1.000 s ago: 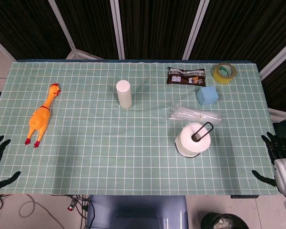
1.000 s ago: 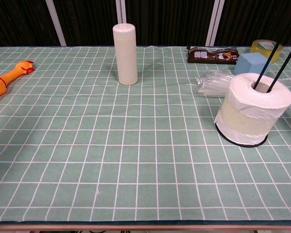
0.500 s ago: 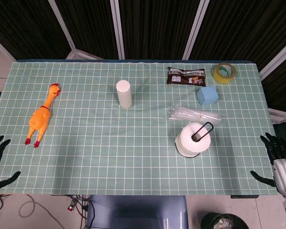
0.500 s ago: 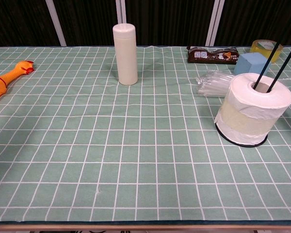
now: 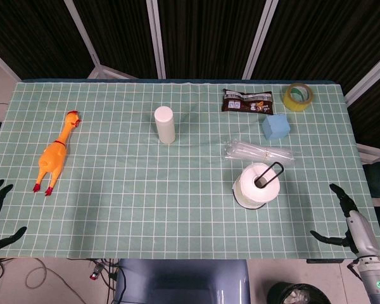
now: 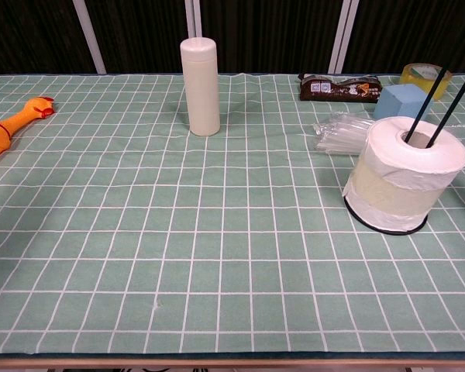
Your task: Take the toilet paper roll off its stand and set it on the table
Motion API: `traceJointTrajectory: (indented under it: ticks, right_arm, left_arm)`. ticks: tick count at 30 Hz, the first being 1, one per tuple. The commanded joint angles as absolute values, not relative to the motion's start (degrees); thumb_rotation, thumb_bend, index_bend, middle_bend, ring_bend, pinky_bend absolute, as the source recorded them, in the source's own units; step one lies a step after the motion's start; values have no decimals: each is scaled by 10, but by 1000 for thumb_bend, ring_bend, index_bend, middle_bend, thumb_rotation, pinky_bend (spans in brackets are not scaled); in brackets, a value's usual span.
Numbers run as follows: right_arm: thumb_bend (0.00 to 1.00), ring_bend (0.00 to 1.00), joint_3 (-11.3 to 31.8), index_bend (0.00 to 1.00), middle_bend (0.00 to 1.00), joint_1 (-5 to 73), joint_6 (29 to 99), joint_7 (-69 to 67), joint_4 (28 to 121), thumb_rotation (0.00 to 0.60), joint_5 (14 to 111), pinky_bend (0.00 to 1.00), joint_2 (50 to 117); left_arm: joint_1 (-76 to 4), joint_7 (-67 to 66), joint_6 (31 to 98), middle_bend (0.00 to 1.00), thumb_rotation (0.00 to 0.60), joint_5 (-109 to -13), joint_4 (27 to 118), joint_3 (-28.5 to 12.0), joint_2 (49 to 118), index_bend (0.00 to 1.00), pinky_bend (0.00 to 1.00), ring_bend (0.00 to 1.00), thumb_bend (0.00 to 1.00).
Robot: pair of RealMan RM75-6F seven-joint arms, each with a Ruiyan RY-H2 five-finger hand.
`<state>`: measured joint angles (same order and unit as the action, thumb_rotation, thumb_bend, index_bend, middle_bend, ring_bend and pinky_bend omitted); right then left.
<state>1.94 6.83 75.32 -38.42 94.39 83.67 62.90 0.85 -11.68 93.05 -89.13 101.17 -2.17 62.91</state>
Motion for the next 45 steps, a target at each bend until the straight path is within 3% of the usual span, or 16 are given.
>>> traceJointTrajectory:
  ticks: [1,11,28,45]
  right_arm:
    - [0,0,30,0,0,88,706,-421,941,600,805,0,656]
    - [0,0,56,0,0,114,657,-432,872,600,751,0,781]
    - [0,0,97,0,0,115,693,-451,765,600,731,0,943]
    - [0,0,134,0,0,131,692,-409,743,600,717,0,988]
  left_arm:
    - [8,-118,930,44,600,-892,1012,-21,630,141,0,0,46]
    - [8,-118,929,43,600,-889,1011,-23,630,141,0,0,46]
    - [5,-127,925,43,600,-886,1010,-23,634,141,0,0,46]
    - [5,-133,923,43,600,-885,1010,-22,635,141,0,0,46]
